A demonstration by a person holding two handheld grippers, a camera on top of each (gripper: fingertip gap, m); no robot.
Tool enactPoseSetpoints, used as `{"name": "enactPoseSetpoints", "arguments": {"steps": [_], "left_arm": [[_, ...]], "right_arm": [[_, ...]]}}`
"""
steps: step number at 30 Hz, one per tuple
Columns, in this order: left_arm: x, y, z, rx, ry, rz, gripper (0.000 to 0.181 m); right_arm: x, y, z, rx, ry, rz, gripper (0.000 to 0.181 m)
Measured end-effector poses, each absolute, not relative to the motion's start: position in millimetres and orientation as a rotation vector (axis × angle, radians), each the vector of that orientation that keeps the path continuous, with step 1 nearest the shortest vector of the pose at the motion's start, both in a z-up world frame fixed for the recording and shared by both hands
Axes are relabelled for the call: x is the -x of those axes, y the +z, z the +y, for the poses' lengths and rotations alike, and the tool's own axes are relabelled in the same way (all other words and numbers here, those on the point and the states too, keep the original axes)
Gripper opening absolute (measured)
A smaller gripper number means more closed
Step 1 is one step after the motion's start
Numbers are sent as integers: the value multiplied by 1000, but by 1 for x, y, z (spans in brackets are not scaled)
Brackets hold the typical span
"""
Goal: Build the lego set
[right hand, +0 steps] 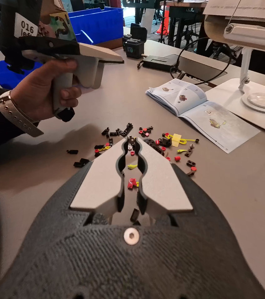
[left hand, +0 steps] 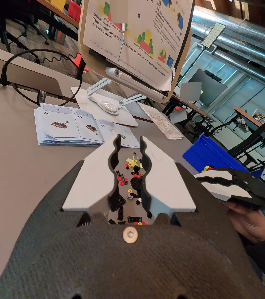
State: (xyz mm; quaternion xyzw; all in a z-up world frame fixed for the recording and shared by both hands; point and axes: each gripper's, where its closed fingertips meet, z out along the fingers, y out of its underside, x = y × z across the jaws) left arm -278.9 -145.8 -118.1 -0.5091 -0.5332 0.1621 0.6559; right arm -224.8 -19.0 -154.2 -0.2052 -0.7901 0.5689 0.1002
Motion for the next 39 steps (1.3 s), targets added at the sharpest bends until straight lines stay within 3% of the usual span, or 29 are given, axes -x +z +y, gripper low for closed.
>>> {"name": "enactPoseSetpoints", "arguments": {"steps": [23, 28, 31, 39], "left_arm": [[276, -125, -128, 1214, 287, -1186, 25], [221, -127, -36, 1522, -124, -781, 32], [176, -150, 5, 1855, -41, -477, 37], [119, -217, 33, 2209, -139, -296, 44]], "right_arm": [[224, -153, -20, 594, 1694, -2327, 5], [227, -132, -7, 598, 1707, -2248, 5], [223, -121, 6, 617, 1722, -2206, 5], [182, -173, 58, 697, 1432, -2341, 5]]}}
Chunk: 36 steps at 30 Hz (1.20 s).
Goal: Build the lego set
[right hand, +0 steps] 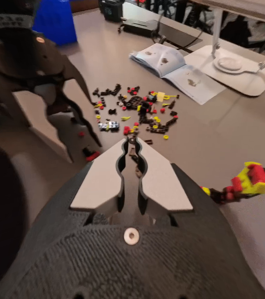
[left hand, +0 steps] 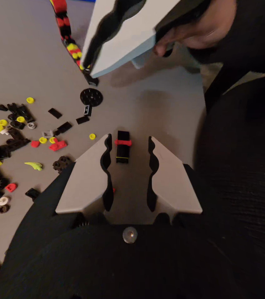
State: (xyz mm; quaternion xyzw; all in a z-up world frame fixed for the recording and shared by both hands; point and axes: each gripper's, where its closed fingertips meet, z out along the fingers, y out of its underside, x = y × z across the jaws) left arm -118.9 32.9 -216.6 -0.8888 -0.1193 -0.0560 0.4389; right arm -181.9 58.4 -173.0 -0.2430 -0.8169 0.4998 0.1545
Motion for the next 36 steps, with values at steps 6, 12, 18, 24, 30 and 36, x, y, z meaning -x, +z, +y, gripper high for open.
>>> {"name": "enactPoseSetpoints", "arguments": {"steps": [6, 12, 18, 24, 30, 36], "left_arm": [[123, -232, 26, 2290, -111, -331, 43], [125, -241, 23, 2323, -106, -356, 31], [124, -241, 23, 2309, -164, -400, 15], [142, -204, 31, 1967, -441, -703, 15], [161, -155, 32, 1533, -623, -838, 15], [153, -146, 44, 1403, -775, -876, 15]], "right_arm": [[151, -151, 37, 374, 1509, -2324, 5], [142, -144, 32, 239, 1503, -2305, 5], [139, -137, 33, 182, 1495, -2281, 5], [148, -133, 44, 177, 1385, -2231, 5], [159, -124, 44, 305, 1398, -2143, 5], [158, -127, 38, 301, 1372, -2143, 5]]}}
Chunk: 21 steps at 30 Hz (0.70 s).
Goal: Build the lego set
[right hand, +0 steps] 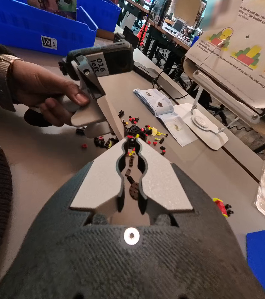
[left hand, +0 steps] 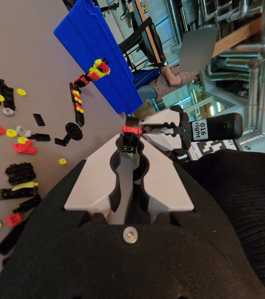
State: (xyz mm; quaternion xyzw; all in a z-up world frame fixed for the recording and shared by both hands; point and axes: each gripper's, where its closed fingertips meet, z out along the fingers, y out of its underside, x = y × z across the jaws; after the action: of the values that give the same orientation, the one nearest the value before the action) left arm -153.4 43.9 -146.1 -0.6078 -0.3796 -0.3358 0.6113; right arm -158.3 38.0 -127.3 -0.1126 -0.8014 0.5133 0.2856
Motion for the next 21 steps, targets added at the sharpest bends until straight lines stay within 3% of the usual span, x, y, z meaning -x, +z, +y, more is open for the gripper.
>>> {"name": "enactPoseSetpoints", "arguments": {"steps": [21], "left_arm": [[153, -150, 45, 1362, -847, -916, 16]], "right_arm": [[160, -141, 39, 322, 1344, -2210, 5]]}}
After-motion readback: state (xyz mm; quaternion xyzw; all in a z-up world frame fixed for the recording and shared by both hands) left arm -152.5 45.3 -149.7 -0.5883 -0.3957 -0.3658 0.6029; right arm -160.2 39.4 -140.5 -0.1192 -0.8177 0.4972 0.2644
